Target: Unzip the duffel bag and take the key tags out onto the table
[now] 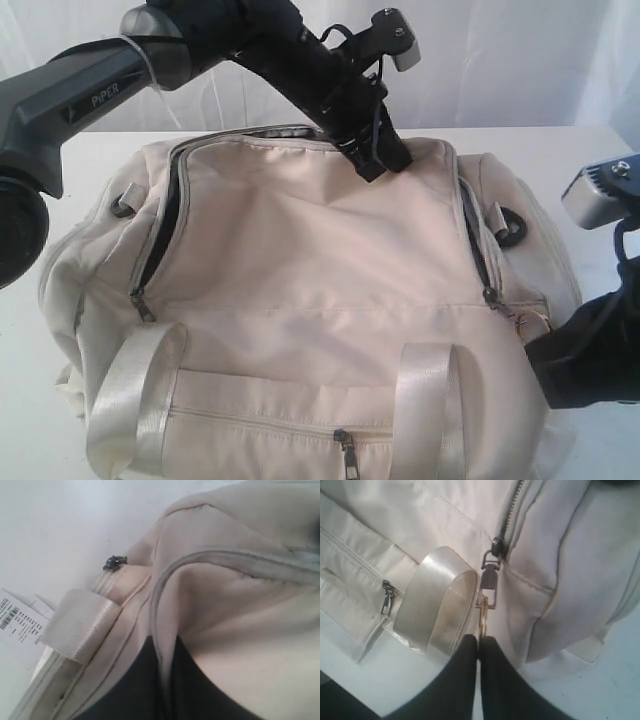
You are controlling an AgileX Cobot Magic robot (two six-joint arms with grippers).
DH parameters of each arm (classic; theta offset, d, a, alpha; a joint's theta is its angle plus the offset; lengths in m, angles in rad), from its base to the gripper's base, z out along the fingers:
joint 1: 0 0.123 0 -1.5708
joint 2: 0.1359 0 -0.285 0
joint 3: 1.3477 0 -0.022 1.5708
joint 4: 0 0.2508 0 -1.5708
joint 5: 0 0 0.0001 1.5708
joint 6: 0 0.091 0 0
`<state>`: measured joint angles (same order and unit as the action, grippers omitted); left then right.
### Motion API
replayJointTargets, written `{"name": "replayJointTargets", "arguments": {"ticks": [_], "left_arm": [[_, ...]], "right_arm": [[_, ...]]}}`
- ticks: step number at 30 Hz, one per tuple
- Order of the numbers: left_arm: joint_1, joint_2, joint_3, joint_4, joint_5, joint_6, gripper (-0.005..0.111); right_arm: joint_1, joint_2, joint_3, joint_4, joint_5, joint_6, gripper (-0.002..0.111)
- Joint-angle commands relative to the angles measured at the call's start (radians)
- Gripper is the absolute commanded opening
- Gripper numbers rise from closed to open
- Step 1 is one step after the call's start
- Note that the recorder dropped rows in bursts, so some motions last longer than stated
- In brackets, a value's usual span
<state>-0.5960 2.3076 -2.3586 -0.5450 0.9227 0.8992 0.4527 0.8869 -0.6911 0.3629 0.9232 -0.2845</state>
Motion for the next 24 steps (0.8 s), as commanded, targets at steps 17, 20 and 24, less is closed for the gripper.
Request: {"name": "replayJointTargets", "arguments": {"ticks": [17, 20, 24], "left_arm": [[0.015, -0.089, -0.004, 0.021, 0.246, 0.034, 0.022], [0.015, -0.108, -0.004, 0.013, 0.276, 0.012, 0.029], [0.015, -0.132, -0.004, -0.007, 0.298, -0.031, 0.035]], "right_arm": [[-0.004, -0.009, 0.006, 0.007, -0.012, -0.022, 0.064], [-0.004, -0.009, 0.006, 0.007, -0.014, -0.022, 0.064], [-0.004, -0.009, 0.006, 0.003, -0.014, -0.022, 0.064]]}}
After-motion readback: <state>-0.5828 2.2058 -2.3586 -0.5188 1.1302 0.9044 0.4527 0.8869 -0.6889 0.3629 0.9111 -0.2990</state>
